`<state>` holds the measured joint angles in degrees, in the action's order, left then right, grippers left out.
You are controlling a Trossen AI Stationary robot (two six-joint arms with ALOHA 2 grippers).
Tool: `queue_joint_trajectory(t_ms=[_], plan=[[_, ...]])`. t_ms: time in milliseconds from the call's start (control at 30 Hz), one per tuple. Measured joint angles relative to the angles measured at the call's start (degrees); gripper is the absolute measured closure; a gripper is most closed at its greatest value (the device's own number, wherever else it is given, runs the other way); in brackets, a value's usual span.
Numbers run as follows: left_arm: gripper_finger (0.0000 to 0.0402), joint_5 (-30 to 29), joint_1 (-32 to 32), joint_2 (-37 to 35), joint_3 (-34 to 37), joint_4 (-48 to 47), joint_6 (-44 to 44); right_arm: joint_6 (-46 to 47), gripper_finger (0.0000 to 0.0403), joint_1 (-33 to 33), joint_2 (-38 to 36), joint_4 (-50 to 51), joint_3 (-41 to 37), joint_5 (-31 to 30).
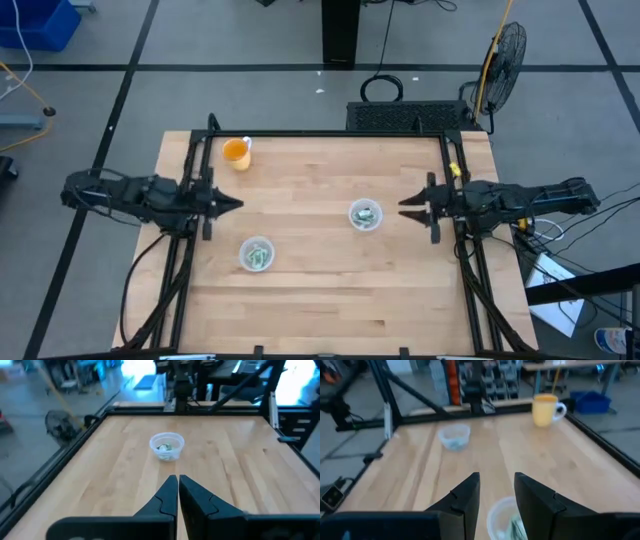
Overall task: Pick and place Stevia / Truvia into bins
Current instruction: Return to Home Position
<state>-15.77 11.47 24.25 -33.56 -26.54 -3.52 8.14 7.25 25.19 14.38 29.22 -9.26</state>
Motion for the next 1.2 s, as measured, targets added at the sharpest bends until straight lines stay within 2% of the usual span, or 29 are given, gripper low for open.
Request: queue_joint_trajectory(t_ms=[167,300,467,667,767,933,1200], plan=[[0.0383,1.3,0.8,-6.7,13.6,17.8,4.8,0.7,0.0289,0.0,-1.3,-12.8,-9.3,1.7],[0.0383,7.8,0.8,-8.3,22.6,28.7,4.9,-0.9,0.0289,-0.1,-3.3,-25.5,-17.2,5.3],[0.0383,8.1,0.5,-8.7,29.1,37.9,4.7,-0.9,0.0289,-0.5,-6.9,-29.2,-21.4,7.8],[0.0383,8.0,-0.9,-8.7,32.9,41.6,4.9,-2.0,0.0289,-0.7,-12.0,-29.0,-23.9,9.5],[0.0383,7.8,-2.1,-8.7,33.0,42.0,5.4,-1.6,0.0289,-1.2,-15.3,-27.0,-24.4,9.6],[0.0383,10.5,-3.3,-9.0,33.0,43.1,5.8,-1.3,0.0289,-1.3,-20.6,-20.9,-24.6,9.6],[0.0383,11.3,-3.3,-9.0,33.0,43.0,5.7,-1.4,0.0289,-1.3,-23.9,-21.7,-28.1,9.6]])
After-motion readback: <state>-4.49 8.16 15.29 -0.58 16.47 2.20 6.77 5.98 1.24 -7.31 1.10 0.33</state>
